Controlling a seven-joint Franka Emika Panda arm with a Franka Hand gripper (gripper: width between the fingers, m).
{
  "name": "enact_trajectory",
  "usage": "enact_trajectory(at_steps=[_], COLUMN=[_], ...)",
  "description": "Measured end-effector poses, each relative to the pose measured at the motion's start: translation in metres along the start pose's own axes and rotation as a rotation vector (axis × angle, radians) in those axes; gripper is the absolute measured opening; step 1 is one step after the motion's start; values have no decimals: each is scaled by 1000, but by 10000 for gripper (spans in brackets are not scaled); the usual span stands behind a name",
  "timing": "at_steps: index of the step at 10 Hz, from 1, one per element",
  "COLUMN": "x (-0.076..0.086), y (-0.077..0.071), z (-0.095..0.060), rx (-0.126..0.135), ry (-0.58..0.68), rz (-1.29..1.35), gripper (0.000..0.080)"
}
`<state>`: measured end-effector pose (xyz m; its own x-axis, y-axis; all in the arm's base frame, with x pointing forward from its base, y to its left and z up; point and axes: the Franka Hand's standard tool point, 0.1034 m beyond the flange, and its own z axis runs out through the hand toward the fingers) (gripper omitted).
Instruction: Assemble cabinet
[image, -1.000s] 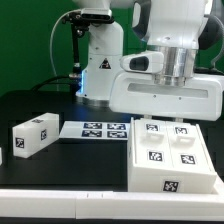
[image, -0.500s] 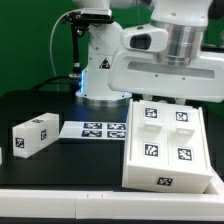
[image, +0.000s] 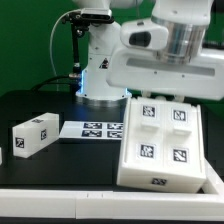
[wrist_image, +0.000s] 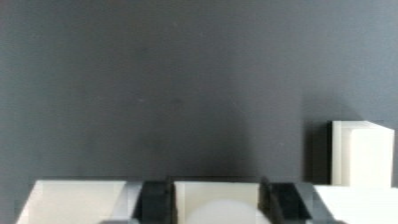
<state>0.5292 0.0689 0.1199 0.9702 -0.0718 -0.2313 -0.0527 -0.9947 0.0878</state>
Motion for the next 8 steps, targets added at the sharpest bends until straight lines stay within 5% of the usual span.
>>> enact_trajectory(at_steps=[1, 3, 5, 6, 8], x=[5, 12, 8, -3, -11], y=[6, 11, 11, 9, 10], z=[-12, -10, -9, -14, -29], rx=[4, -2, 2, 32, 38], ry=[-40, -53, -73, -155, -239], rz=[3, 9, 13, 41, 65], gripper=[216, 216, 216, 216, 216])
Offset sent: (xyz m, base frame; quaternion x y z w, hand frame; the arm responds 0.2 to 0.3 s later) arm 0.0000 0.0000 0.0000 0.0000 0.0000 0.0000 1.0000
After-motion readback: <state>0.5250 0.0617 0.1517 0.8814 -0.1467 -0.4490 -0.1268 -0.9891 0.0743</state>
